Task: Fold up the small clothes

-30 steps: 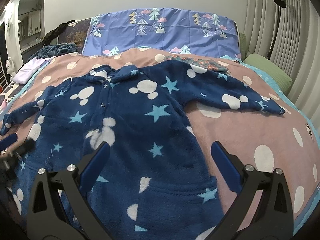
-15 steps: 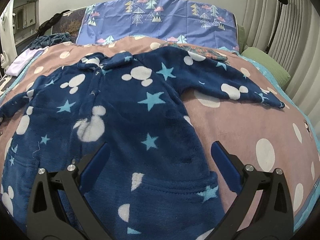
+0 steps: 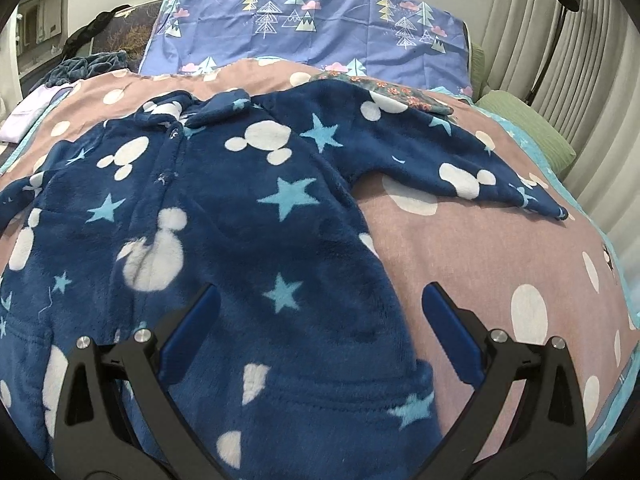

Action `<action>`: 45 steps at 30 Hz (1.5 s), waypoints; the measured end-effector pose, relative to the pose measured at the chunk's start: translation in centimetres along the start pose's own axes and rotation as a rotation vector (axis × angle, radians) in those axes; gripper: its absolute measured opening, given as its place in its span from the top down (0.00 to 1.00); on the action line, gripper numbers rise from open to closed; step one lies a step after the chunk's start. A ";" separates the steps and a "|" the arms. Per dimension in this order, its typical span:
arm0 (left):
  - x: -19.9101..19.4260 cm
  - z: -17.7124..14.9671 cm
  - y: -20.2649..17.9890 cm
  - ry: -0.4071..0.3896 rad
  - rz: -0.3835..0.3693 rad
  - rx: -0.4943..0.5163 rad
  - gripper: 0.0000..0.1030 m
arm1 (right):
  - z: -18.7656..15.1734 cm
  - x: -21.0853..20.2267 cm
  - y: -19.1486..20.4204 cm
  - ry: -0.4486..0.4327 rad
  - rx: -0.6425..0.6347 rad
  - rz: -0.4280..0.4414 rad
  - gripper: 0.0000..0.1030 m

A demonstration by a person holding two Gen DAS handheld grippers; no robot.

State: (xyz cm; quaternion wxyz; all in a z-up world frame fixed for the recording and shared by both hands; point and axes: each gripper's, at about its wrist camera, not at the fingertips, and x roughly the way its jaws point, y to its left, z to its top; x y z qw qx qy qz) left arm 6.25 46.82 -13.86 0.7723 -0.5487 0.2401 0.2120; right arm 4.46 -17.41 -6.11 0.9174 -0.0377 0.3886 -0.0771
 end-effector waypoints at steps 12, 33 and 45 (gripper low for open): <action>-4.7 -15.0 -24.8 0.042 -0.386 0.664 0.90 | 0.9 2.1 -2.7 0.014 0.076 0.019 0.02; -3.2 -35.1 -21.6 0.134 -0.146 1.402 0.19 | 4.3 5.1 -6.3 0.033 0.177 0.411 0.47; 3.3 -25.0 -17.1 0.037 0.326 1.291 0.18 | 14.2 17.3 3.5 0.146 0.082 0.382 0.63</action>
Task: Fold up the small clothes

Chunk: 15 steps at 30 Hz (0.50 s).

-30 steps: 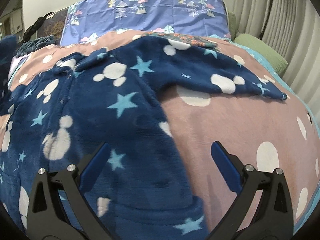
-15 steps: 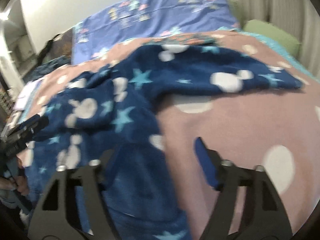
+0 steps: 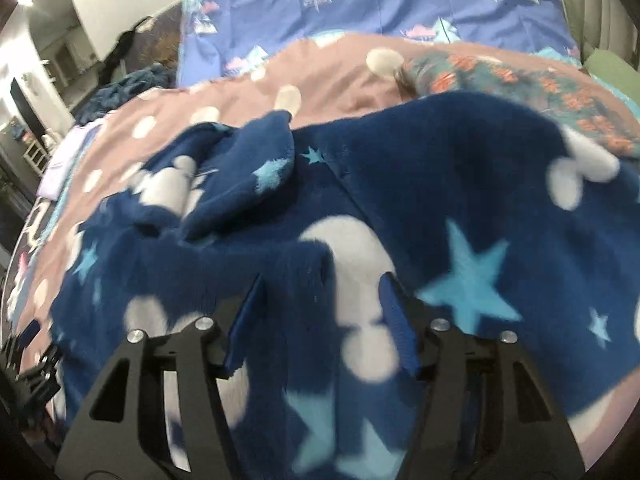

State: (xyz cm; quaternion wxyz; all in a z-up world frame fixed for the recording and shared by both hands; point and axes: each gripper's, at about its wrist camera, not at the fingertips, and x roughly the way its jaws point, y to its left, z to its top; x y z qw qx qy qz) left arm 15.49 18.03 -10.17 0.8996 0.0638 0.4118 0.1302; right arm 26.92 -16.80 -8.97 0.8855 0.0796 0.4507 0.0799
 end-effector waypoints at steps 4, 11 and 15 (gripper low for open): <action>0.5 -0.4 0.1 -0.006 0.025 -0.007 0.16 | 1.0 -3.9 1.0 -0.134 -0.012 -0.007 0.91; 0.5 -0.7 -0.6 -0.009 0.048 0.004 0.13 | 1.0 -1.6 -2.8 -0.105 0.012 -0.127 0.76; 0.2 -0.7 -0.2 -0.013 0.024 -0.016 0.13 | -1.0 -6.0 -2.9 -0.207 0.051 0.025 0.64</action>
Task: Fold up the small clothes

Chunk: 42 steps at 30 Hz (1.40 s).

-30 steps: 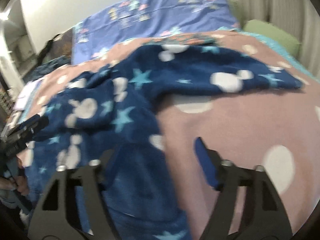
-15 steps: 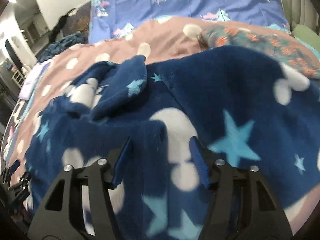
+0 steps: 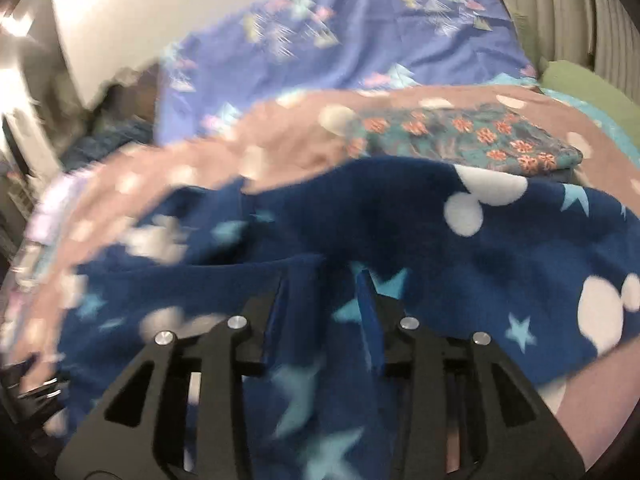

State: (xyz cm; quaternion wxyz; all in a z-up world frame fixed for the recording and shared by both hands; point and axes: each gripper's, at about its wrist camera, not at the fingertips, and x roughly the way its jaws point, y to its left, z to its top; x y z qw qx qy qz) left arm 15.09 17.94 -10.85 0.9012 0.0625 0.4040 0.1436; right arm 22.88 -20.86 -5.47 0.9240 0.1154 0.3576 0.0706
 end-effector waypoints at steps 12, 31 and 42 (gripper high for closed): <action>-4.8 2.6 -3.0 -0.139 -0.309 -0.056 0.66 | -4.8 2.0 2.7 0.164 -0.211 -0.011 0.81; 0.5 1.8 -6.8 -0.033 -0.163 0.083 0.54 | -8.0 -14.2 -31.1 -0.270 0.938 -0.129 0.54; 0.7 1.9 -6.0 -0.029 -0.229 0.035 0.52 | -2.7 -11.5 -28.4 -0.295 0.930 0.113 0.90</action>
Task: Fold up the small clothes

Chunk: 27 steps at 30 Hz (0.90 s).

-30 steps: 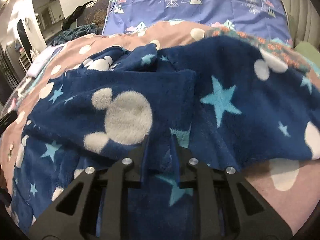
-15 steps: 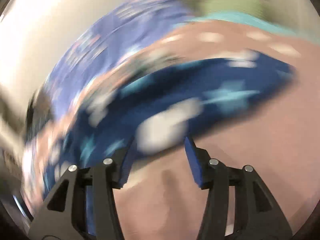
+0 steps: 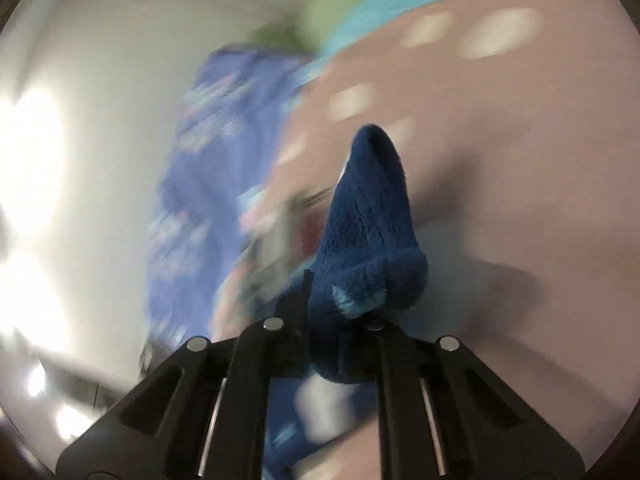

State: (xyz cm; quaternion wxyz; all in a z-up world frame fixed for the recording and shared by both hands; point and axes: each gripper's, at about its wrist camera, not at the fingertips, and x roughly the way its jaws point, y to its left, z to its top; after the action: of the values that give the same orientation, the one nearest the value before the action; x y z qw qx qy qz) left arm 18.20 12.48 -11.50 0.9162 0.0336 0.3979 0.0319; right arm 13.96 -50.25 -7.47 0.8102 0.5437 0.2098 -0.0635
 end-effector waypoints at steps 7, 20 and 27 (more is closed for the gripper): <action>-0.1 0.0 0.5 -0.007 -0.037 -0.025 0.49 | -16.3 3.9 17.0 0.360 -0.434 0.334 0.90; -0.6 0.3 1.6 -0.021 -0.161 -0.095 0.35 | -33.7 11.6 15.8 0.684 -0.672 0.228 0.86; -1.4 2.1 0.7 0.013 -0.628 -0.348 0.21 | -33.8 8.1 14.7 0.662 -0.804 0.328 0.65</action>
State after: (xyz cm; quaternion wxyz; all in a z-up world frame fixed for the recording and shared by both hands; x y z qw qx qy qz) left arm 18.74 12.98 -8.98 0.8708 -0.2471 0.3833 -0.1837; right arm 16.97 -12.63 -9.07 0.8442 0.2074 0.3737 0.3236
